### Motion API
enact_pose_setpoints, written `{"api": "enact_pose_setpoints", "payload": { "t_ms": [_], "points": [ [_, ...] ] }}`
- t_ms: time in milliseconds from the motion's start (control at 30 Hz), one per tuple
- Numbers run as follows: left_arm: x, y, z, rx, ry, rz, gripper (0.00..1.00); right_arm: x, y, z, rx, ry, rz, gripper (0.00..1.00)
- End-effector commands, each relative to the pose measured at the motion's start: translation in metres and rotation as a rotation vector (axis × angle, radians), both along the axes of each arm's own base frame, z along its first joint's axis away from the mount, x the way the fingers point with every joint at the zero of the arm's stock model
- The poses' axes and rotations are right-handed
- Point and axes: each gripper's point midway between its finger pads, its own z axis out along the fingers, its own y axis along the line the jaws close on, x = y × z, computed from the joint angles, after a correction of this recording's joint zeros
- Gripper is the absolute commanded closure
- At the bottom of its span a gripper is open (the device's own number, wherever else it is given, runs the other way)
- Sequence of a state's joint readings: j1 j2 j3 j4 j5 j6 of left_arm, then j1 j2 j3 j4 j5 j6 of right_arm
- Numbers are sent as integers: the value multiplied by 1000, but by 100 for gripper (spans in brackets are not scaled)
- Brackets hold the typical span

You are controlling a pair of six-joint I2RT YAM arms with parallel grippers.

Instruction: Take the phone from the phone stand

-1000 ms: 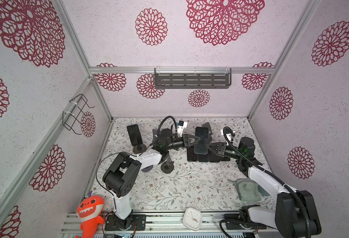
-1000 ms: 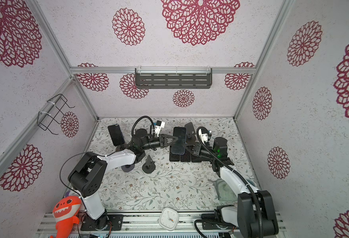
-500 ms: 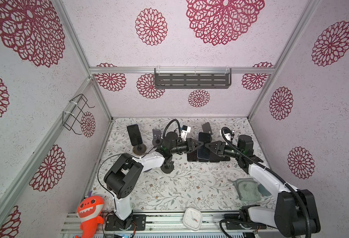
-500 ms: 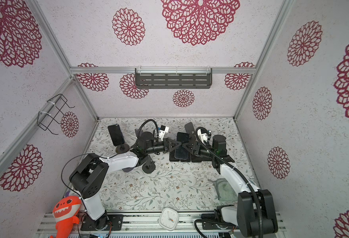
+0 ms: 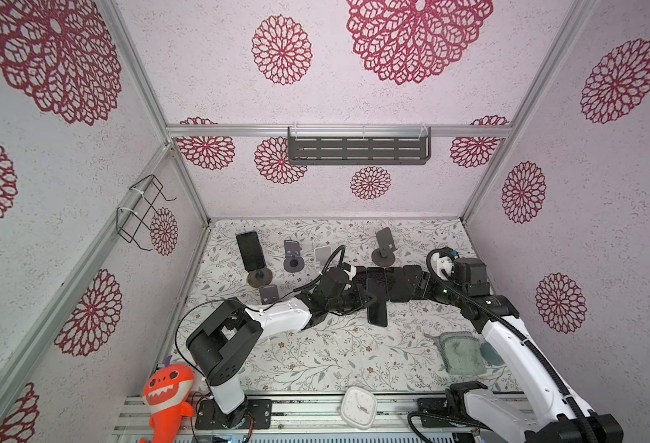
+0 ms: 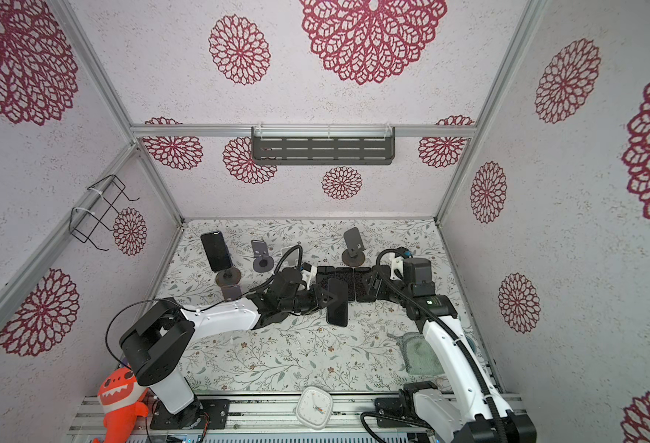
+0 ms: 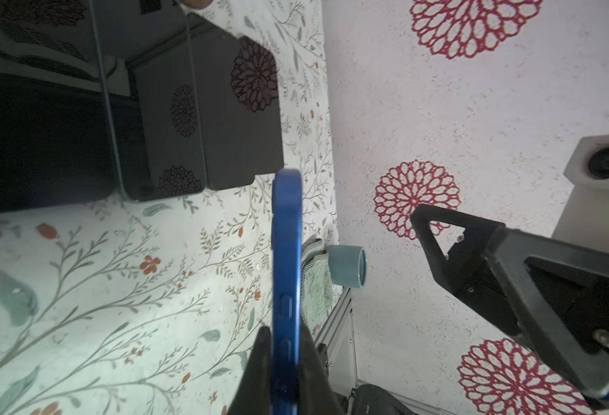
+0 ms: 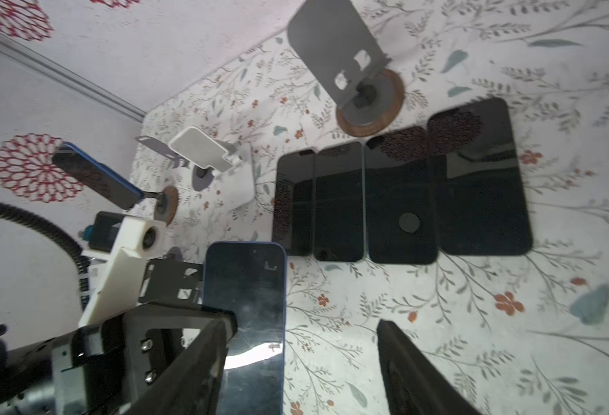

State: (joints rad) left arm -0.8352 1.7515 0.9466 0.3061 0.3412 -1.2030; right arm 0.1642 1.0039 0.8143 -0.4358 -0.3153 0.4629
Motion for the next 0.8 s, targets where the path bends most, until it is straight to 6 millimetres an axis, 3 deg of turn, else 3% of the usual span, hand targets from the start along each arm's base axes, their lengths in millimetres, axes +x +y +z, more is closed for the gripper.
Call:
{"api": "enact_pose_setpoints", "payload": {
  "t_ms": [0, 400, 567, 733, 767],
  "points": [
    [4, -8, -3, -45, 9, 50, 100, -18, -18, -33, -88, 102, -53, 30],
    [-9, -17, -42, -58, 102, 78, 100, -35, -16, -60, -61, 188, -54, 30],
    [-18, -25, -60, -88, 184, 74, 100, -32, -17, -56, -60, 174, -64, 29],
    [-19, -28, -61, -90, 205, 72, 100, -35, -15, -61, -54, 190, -57, 29],
    [-20, -27, -74, -68, 224, 75, 100, -36, -15, -63, -51, 196, -54, 29]
  ]
}}
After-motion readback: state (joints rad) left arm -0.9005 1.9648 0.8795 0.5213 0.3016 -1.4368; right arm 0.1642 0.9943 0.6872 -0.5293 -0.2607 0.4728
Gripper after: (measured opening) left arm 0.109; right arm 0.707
